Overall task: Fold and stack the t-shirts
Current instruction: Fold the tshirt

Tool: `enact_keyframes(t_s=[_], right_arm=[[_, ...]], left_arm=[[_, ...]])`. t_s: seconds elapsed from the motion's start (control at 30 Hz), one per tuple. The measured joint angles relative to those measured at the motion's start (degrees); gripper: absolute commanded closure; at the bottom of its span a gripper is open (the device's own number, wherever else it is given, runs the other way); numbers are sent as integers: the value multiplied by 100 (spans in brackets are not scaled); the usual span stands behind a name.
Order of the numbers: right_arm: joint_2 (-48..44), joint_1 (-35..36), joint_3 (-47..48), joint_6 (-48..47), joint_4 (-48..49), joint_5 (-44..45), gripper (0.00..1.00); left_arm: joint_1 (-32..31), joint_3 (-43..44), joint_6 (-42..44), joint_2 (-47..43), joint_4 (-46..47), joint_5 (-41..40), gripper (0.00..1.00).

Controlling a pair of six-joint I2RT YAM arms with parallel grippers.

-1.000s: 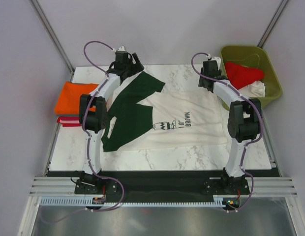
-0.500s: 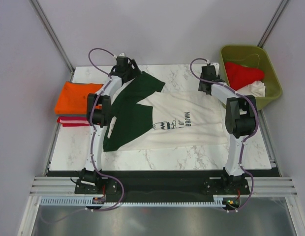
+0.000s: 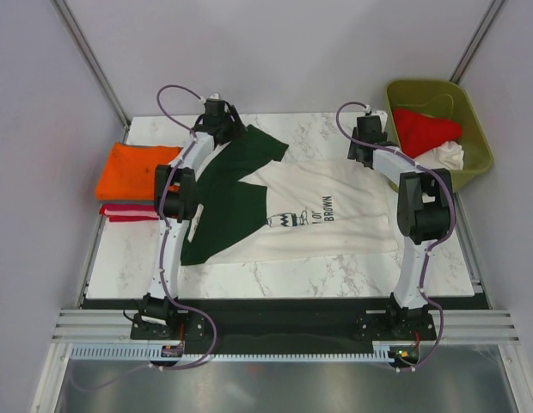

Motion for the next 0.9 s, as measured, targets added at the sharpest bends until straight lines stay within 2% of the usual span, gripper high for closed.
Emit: enact_keyframes(t_s=[0.1,0.2,0.27,0.4,0.43,0.5,0.77,0.9], right_arm=[[-4,-52,-13,26,26,-90,37],[-7,-87,-46,48,24,-146,37],[-7,-101,-59,66,22,-164,37],[-13,-125,-90,72,28,-212,37],[-20,-127,-105,72,24,-227,37],[-33,-131,-133,72,17,-245,37],[-42,-175,-116,92,-28,-245,37],[74,-175,221,114,-236,-240,37]], left_arm=[[-4,11,-2,7,-48,83,38],[-24,11,-22,7,-140,140,52],[-46,11,-39,11,-210,157,55],[-57,11,-72,11,-315,155,74],[-57,11,-85,11,-334,151,88],[-55,11,-136,13,-343,122,97],[131,-90,-151,-4,-98,105,98],[337,-317,-173,-39,140,109,98]])
